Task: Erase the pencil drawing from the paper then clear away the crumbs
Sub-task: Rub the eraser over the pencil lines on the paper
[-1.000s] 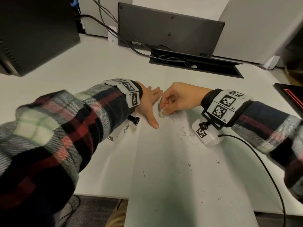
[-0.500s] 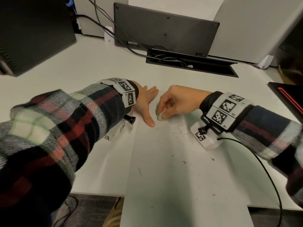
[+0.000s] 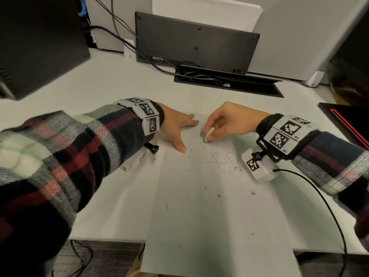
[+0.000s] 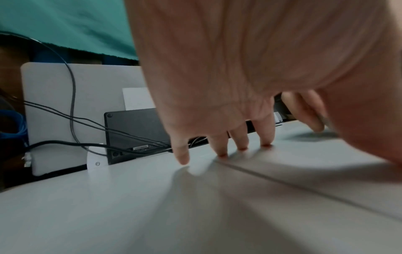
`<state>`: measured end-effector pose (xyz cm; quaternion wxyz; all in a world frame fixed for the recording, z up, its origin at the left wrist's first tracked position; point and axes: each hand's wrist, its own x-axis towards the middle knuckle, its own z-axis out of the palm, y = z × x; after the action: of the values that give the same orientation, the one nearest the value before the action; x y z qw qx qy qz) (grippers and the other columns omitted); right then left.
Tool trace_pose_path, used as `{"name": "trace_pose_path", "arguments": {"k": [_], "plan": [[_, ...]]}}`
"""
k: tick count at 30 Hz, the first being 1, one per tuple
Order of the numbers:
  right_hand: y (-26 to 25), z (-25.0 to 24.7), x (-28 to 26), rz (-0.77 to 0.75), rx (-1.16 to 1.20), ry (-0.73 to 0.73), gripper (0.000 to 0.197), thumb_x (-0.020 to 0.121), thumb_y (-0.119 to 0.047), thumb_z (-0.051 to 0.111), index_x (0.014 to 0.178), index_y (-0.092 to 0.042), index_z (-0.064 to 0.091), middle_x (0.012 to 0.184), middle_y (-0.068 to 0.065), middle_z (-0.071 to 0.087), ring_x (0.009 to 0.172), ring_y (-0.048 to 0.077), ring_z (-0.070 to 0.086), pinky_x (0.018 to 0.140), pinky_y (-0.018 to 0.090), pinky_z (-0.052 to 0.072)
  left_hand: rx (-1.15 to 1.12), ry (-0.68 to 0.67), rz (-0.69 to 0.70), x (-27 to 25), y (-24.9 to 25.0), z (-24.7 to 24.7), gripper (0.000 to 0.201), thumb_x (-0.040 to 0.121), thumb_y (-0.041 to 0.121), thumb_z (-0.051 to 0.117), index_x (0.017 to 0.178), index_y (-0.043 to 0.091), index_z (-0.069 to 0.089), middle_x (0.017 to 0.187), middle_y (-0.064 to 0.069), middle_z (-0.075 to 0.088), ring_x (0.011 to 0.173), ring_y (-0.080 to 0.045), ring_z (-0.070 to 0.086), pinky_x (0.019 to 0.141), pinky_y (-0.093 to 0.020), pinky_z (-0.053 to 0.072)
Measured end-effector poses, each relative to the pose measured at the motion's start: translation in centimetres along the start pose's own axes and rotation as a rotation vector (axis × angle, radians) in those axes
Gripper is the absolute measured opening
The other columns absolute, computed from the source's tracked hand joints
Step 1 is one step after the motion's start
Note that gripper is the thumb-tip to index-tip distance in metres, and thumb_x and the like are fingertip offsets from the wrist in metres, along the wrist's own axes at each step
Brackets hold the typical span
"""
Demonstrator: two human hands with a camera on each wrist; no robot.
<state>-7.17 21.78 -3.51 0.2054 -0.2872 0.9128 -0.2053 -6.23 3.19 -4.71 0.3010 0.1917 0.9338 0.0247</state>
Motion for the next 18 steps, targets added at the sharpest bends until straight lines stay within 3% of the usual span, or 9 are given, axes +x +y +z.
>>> {"name": "trace_pose_path", "arguments": {"k": [3, 6, 9, 13, 18], "plan": [[0.6, 0.2, -0.3, -0.011, 0.071, -0.01, 0.009, 0.076, -0.014, 0.074, 0.085, -0.016, 0.073, 0.084, 0.003, 0.074, 0.08, 0.013, 0.069, 0.088, 0.026, 0.05, -0.029, -0.01, -0.037, -0.1, 0.5, 0.0, 0.099, 0.079, 0.047, 0.066, 0.148, 0.035, -0.004, 0.157, 0.009, -0.014, 0.145, -0.012, -0.007, 0.115, -0.039, 0.004], [0.7, 0.3, -0.3, -0.011, 0.06, 0.022, 0.018, 0.074, -0.013, 0.076, 0.091, -0.015, 0.072, 0.09, 0.006, 0.072, 0.086, 0.023, 0.067, 0.09, 0.034, 0.05, -0.001, -0.002, -0.061, 0.0, 1.3, 0.5, 0.102, 0.077, 0.058, 0.062, 0.148, 0.035, -0.008, 0.156, 0.007, -0.016, 0.144, -0.014, -0.009, 0.116, -0.042, 0.006], [0.9, 0.4, -0.1, 0.01, -0.006, 0.013, 0.023, 0.073, -0.018, 0.077, 0.095, -0.018, 0.071, 0.09, 0.011, 0.07, 0.076, 0.02, 0.061, 0.083, 0.032, 0.05, 0.076, 0.003, -0.085, 0.4, 2.0, 1.0, 0.11, 0.073, 0.069, 0.057, 0.147, 0.031, -0.015, 0.156, 0.003, -0.017, 0.144, -0.018, -0.01, 0.115, -0.044, 0.005], [0.6, 0.5, 0.1, 0.004, -0.04, 0.012, 0.013, 0.074, -0.019, 0.077, 0.085, -0.021, 0.069, 0.089, 0.008, 0.071, 0.061, -0.001, 0.055, 0.065, 0.012, 0.046, 0.088, 0.004, -0.114, 0.6, 2.5, 1.2, 0.114, 0.071, 0.073, 0.054, 0.146, 0.029, -0.019, 0.156, 0.001, -0.019, 0.144, -0.021, -0.013, 0.115, -0.044, 0.003], [0.0, 0.6, 1.2, -0.041, -0.115, 0.04, 0.009, 0.076, -0.014, 0.075, 0.082, -0.018, 0.069, 0.088, 0.011, 0.069, 0.061, 0.003, 0.052, 0.071, 0.025, 0.048, 0.056, -0.001, -0.135, 0.6, 2.3, 1.4, 0.115, 0.069, 0.075, 0.054, 0.146, 0.031, -0.02, 0.155, 0.004, -0.022, 0.144, -0.021, -0.016, 0.115, -0.045, 0.001]]}}
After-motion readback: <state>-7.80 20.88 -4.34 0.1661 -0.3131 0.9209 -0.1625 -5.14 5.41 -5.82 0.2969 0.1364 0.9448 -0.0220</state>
